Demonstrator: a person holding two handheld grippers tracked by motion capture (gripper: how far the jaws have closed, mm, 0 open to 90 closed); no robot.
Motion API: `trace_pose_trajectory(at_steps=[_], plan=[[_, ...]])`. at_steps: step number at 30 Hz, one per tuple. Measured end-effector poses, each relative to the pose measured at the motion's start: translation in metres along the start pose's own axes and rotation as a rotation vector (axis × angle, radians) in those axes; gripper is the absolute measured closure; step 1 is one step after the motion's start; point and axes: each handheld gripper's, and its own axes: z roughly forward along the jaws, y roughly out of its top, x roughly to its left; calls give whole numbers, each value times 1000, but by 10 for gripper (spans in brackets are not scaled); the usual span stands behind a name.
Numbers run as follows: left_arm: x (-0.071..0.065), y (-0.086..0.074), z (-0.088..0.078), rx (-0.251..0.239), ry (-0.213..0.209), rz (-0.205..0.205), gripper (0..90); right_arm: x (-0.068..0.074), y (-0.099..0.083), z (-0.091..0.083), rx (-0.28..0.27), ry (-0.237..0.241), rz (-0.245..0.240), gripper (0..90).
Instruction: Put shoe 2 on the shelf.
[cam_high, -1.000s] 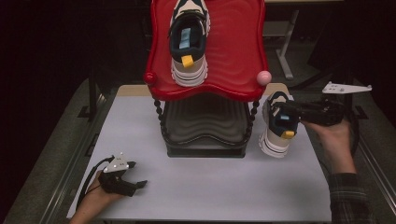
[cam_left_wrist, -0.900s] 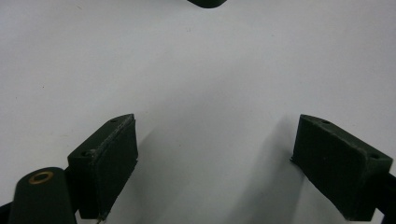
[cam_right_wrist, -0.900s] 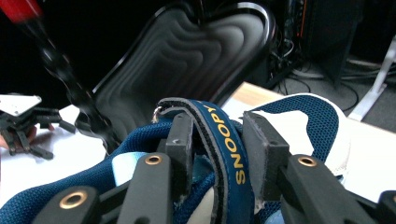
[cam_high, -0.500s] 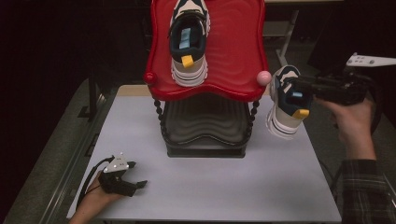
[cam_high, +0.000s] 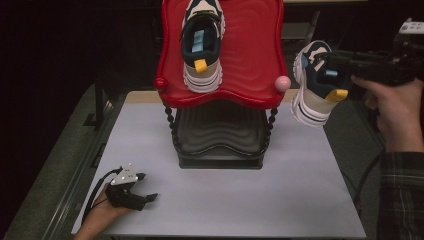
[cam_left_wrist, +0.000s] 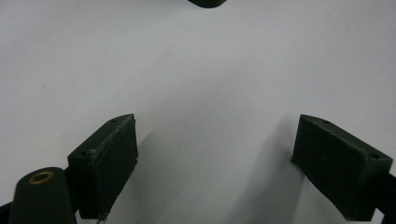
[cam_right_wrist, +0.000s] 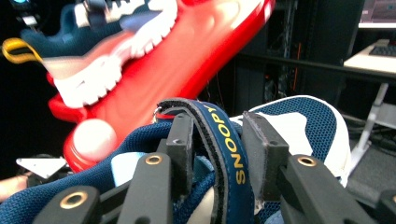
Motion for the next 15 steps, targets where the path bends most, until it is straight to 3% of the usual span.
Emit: trace_pose_trajectory(at_steps=[15], plan=[[0,0,0,-2,0,-1,130,17,63,-10,-67,4,-58,650]])
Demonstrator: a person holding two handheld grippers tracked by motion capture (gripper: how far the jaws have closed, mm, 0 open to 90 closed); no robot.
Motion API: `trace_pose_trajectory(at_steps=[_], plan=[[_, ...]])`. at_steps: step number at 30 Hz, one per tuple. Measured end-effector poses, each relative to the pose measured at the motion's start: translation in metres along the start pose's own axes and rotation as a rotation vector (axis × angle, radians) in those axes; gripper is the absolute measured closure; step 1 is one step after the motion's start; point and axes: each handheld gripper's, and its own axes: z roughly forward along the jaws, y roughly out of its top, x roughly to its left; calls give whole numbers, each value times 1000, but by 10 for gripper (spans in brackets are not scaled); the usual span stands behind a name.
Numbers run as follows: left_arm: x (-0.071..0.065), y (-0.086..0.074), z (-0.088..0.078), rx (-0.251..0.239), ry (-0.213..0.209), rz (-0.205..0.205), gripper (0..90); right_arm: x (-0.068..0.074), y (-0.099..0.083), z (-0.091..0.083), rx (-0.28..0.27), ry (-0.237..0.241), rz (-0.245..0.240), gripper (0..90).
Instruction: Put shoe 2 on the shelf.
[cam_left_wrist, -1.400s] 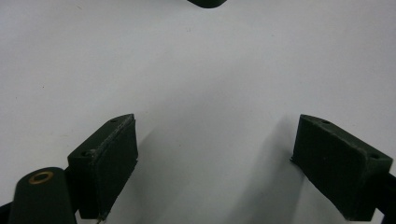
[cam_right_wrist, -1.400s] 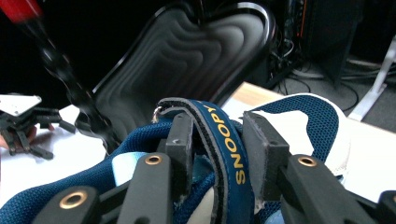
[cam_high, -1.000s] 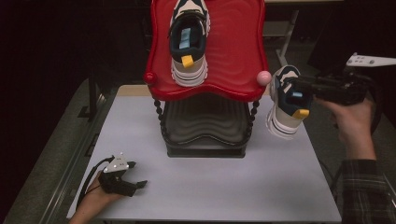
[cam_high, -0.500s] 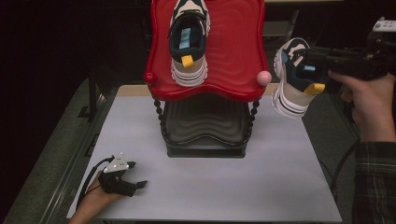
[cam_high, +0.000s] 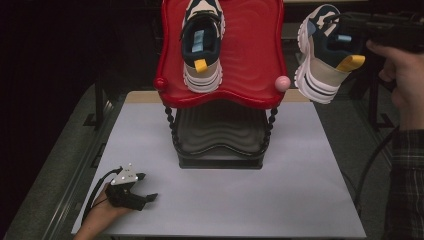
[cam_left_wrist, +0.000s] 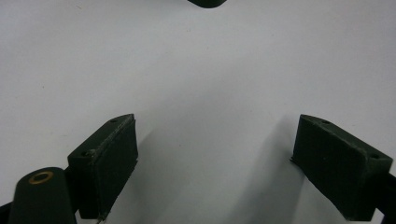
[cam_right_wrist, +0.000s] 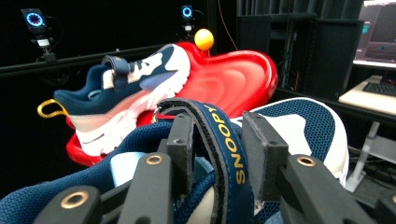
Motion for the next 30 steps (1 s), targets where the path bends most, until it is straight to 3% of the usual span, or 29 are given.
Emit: trace_pose_trajectory(at_steps=[8,20,30], plan=[[0,0,0,-4,1,-4,130,7,21,18,-20,39,-22,652],[0,0,0,0,1,0,130,16,42,64,-29,108,-40,656],[0,0,0,1,-1,-3,130,28,47,108,11,155,-79,657]])
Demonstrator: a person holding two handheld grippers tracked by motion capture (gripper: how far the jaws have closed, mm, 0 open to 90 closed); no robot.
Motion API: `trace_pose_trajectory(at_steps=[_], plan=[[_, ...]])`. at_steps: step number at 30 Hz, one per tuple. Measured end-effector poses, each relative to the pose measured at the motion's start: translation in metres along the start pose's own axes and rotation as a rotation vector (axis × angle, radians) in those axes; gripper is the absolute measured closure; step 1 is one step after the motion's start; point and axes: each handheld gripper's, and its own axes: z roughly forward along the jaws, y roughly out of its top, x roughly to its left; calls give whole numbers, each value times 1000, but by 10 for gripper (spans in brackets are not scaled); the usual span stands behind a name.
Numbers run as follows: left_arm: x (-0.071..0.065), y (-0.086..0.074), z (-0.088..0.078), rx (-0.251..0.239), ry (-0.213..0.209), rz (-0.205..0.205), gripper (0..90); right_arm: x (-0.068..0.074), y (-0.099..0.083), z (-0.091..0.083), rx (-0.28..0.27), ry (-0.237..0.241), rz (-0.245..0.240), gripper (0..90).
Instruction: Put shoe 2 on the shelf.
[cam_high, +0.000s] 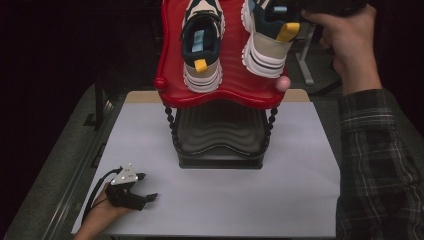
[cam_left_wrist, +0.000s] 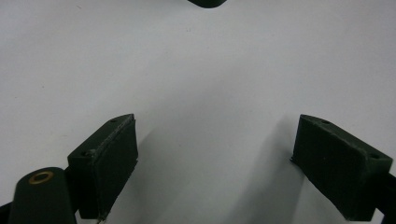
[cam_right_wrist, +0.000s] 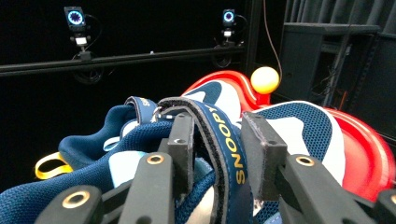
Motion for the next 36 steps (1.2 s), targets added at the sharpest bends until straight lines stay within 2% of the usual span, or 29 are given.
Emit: trace_pose_trajectory(at_steps=[11,24,36], plan=[[0,0,0,0,1,2,130,1,-2,32,39,15,-11,659],[0,0,0,1,1,3,130,15,-8,47,100,17,-77,656],[0,0,0,-2,1,2,130,25,-16,48,124,12,-106,648]])
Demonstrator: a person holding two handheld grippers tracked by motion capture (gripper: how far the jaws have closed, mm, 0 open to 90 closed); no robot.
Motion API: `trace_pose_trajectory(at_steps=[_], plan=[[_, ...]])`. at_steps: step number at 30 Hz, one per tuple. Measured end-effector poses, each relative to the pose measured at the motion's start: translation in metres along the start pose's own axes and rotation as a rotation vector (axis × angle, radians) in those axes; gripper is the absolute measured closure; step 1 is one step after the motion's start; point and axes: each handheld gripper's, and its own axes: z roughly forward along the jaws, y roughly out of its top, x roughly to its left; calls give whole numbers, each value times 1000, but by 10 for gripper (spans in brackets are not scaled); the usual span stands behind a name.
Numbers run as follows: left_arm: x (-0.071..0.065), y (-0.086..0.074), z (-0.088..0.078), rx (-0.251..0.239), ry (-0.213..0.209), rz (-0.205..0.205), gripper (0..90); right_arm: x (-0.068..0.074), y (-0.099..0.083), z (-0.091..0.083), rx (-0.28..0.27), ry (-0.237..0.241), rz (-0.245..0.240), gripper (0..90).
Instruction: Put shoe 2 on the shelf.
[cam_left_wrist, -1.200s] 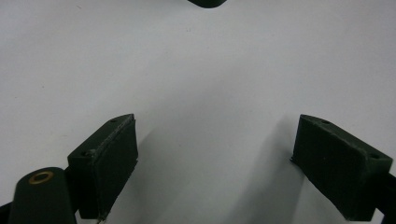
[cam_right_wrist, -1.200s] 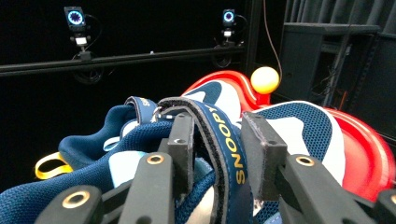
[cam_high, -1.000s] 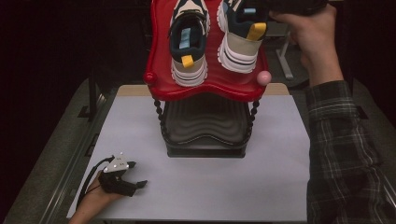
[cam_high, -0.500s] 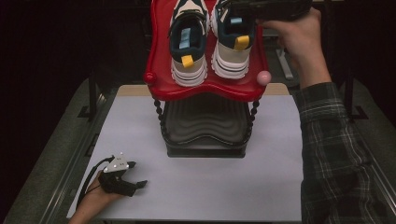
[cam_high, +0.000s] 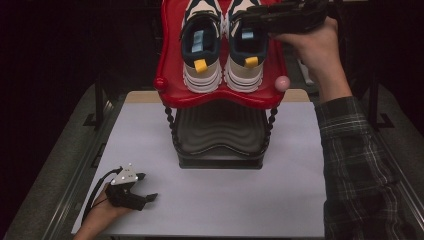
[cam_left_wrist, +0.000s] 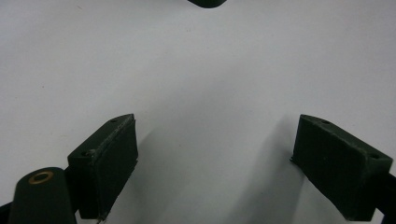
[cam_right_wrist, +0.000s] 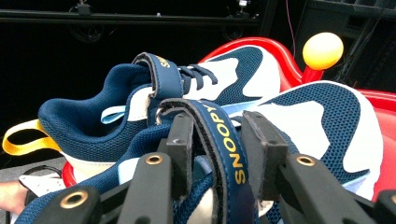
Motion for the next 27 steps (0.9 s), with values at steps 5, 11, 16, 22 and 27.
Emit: trace_pose_trajectory(at_steps=[5,11,16,22,27], plan=[[0,0,0,-1,0,-1,130,0,2,-3,12,-17,15,531],[0,0,0,-1,0,0,130,3,2,-27,-26,-23,36,473],[0,0,0,-1,-1,-1,130,3,-6,-47,-15,-54,44,461],[0,0,0,-1,0,-1,130,2,-22,-69,-6,-86,61,449],[0,0,0,-3,1,-2,130,2,-41,-86,-3,-115,80,432]])
